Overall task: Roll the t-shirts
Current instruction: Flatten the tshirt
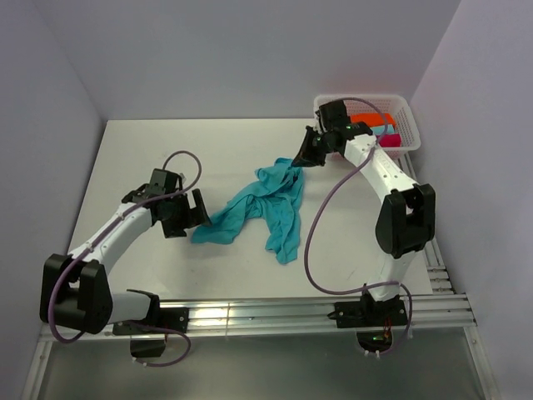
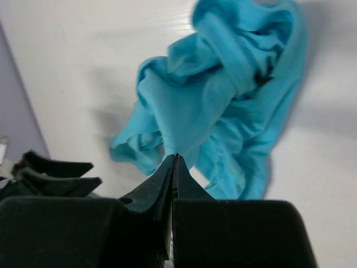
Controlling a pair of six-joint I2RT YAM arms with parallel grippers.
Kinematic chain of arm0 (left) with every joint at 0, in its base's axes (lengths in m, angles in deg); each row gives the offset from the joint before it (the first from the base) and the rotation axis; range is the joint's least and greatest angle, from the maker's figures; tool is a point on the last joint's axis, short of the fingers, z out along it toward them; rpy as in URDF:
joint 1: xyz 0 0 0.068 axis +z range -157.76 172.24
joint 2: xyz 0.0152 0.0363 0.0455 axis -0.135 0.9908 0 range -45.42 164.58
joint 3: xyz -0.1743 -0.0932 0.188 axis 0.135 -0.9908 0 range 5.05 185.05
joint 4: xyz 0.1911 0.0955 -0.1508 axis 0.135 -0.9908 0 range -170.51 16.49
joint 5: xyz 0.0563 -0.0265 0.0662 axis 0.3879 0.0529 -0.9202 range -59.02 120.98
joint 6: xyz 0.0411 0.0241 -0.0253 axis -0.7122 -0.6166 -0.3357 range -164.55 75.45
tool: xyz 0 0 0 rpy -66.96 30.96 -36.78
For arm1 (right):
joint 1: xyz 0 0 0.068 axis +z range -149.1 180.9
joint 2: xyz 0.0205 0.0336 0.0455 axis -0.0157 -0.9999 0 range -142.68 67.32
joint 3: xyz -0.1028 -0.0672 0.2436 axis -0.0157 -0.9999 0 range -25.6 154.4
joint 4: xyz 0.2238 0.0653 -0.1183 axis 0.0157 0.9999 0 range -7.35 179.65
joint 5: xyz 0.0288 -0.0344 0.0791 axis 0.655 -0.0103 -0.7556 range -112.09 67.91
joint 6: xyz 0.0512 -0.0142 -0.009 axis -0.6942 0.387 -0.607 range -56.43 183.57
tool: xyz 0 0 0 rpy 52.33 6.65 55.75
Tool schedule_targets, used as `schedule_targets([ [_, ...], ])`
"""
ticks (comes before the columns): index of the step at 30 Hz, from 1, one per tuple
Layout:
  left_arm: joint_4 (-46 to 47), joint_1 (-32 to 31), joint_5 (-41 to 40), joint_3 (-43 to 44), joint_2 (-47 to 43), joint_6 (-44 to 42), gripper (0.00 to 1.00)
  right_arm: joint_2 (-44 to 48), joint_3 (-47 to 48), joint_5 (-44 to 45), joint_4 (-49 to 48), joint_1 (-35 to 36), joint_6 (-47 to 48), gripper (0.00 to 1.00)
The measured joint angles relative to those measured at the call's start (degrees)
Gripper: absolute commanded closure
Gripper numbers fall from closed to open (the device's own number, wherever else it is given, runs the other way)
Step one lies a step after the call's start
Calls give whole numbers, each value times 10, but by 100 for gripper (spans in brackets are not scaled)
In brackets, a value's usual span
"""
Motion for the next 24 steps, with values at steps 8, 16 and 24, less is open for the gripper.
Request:
schedule_targets([
  [8,6,-15,-15,4,69,-19,6,111,-238,75,19,-2,19,64],
  [16,7,-30,-25,26,100,-42,7,151,-232,109,30,9,54,49],
  [24,11,-30,-30,32,119,-55,9,52,-55,152,36,113,99,48],
])
